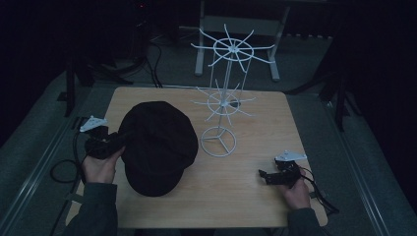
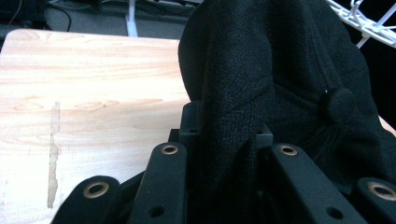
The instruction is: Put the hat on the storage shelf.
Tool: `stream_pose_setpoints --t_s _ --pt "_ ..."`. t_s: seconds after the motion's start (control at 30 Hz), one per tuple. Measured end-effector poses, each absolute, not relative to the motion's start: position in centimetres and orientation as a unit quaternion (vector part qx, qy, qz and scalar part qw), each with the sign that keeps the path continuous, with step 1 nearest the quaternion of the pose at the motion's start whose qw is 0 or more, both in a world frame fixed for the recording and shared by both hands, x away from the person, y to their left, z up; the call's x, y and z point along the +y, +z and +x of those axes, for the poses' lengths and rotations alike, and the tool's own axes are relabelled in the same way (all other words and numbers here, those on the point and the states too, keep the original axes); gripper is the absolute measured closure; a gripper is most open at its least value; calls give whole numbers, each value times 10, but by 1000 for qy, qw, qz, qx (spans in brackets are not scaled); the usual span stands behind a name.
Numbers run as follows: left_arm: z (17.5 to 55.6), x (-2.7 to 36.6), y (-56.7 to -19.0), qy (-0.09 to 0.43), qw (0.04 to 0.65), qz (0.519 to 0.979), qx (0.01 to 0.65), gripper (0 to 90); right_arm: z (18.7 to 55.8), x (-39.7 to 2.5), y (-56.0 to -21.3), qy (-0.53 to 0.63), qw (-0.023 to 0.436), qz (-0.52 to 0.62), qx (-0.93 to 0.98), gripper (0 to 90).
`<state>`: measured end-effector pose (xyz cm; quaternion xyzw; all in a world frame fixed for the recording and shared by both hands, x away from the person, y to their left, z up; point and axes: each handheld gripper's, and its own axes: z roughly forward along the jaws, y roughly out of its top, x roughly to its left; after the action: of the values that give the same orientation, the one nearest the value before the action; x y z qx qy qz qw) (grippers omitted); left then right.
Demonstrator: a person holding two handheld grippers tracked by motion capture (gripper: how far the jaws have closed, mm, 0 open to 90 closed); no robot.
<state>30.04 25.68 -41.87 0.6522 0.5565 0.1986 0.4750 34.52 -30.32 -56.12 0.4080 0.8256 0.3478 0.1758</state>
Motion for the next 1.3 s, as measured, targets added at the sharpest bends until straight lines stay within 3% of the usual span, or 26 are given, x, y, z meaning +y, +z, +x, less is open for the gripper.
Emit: stream_pose_setpoints --t_s 1.3 --pt "295 273 -377 205 534 638 516 764 345 -303 -561 348 176 408 826 115"
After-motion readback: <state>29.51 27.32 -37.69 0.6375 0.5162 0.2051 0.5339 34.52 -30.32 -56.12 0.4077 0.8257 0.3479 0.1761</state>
